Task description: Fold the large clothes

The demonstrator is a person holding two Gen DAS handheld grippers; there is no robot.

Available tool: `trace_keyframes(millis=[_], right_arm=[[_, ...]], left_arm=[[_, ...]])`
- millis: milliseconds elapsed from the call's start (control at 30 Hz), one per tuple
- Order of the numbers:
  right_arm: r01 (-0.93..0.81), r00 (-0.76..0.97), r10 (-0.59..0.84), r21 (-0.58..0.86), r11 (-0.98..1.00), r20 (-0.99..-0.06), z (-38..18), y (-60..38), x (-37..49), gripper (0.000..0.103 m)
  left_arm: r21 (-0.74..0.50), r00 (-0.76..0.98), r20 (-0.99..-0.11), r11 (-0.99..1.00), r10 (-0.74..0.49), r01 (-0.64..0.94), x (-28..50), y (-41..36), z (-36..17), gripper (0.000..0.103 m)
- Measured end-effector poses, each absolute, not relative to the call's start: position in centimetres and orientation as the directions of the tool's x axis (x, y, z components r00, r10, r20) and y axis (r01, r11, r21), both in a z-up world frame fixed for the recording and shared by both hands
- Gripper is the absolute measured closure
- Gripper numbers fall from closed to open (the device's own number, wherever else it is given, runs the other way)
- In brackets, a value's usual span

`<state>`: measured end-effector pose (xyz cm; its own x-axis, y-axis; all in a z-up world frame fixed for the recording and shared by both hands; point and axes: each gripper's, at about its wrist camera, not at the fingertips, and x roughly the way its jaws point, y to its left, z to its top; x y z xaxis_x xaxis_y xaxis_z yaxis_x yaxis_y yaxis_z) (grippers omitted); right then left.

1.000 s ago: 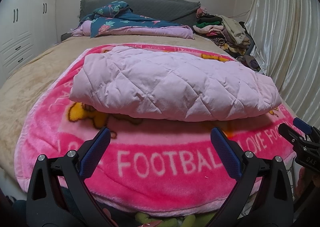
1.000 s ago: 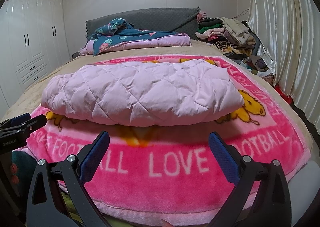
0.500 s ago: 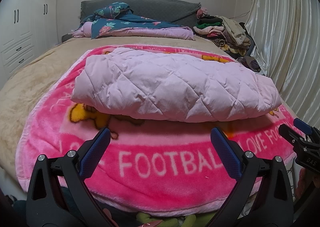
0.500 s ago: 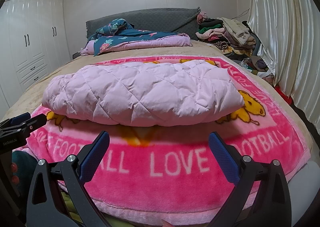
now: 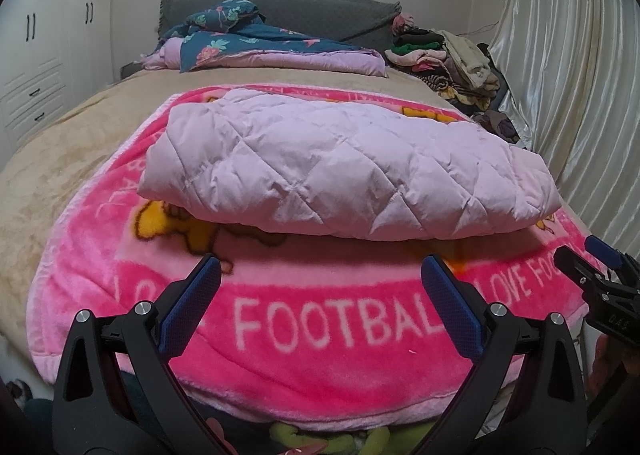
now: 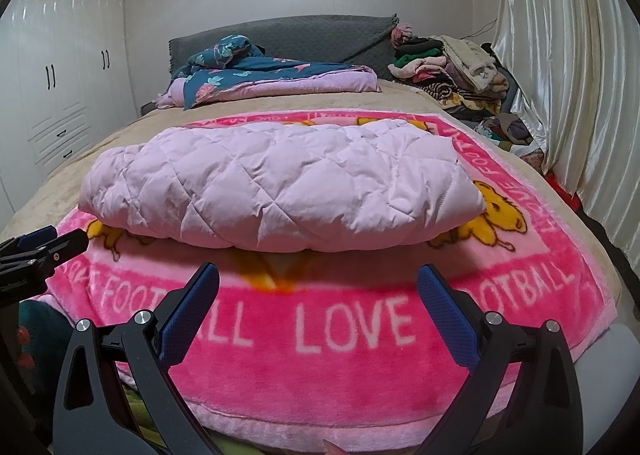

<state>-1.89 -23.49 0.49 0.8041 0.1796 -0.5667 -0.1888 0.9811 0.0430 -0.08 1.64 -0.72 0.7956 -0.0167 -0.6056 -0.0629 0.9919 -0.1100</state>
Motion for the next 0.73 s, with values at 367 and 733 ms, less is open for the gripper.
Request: trace_keyframes(millis=[367,733], right_arm=[[-0.11,0.833,0.133,0.075,0.991,-0.537,1.1,-26.1,-1.9,0.004],[0.653,0.581,-0.482,0.023,0.757,-0.656,-4.7,-54.9,-0.8,0.004]], left_arm=[[-0.103,0.791,-0.612,0.992,-0.01,-0.068,0.1,1.2,-1.0,0.009],[-0.166,0.746,-0.634,0.905,0.207,-0.392,5.7,17.2,0.1,0.009]])
